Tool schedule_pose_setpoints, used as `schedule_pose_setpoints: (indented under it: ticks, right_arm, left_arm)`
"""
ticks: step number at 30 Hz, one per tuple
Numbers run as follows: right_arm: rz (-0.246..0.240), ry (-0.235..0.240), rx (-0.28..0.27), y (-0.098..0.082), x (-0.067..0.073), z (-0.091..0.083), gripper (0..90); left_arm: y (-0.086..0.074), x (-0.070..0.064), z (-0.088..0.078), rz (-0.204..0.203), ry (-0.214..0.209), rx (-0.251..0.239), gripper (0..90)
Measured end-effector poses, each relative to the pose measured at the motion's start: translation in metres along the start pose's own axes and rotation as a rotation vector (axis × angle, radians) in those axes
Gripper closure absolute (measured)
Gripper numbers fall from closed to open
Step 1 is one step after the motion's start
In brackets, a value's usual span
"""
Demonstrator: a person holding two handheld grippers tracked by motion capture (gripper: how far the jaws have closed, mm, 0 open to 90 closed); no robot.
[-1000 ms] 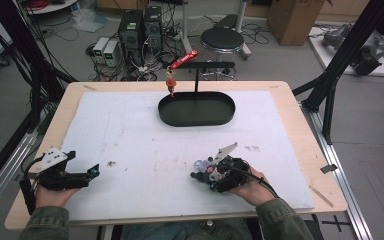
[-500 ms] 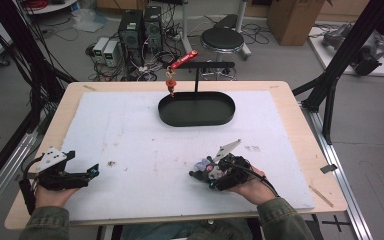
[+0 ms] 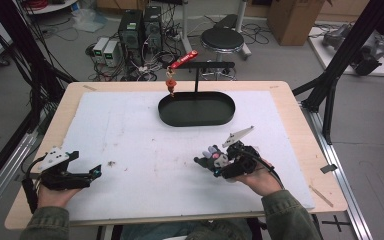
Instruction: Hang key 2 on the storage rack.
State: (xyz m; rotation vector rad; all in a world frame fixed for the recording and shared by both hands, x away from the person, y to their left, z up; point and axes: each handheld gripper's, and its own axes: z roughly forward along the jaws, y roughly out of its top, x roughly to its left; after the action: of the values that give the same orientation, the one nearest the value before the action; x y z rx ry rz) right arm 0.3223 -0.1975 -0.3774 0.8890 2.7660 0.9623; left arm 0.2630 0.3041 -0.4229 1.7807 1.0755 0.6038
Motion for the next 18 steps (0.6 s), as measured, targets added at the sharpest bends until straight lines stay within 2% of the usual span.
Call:
schedule_pose_setpoints:
  ticks: [9, 11, 18]
  right_arm:
    - [0.008, -0.030, -0.039, 0.022, -0.014, -0.022, 41.9]
    - [0.015, -0.028, -0.057, 0.027, -0.017, -0.026, 41.9]
    - [-0.005, -0.018, -0.101, 0.048, -0.030, -0.039, 42.0]
  left_arm:
    - [0.001, 0.000, 0.002, 0.006, -0.002, 0.003, 1.8]
    - [0.000, -0.001, 0.002, 0.006, -0.001, 0.001, 1.8]
    - [0.001, -0.002, 0.003, 0.010, -0.001, 0.002, 1.8]
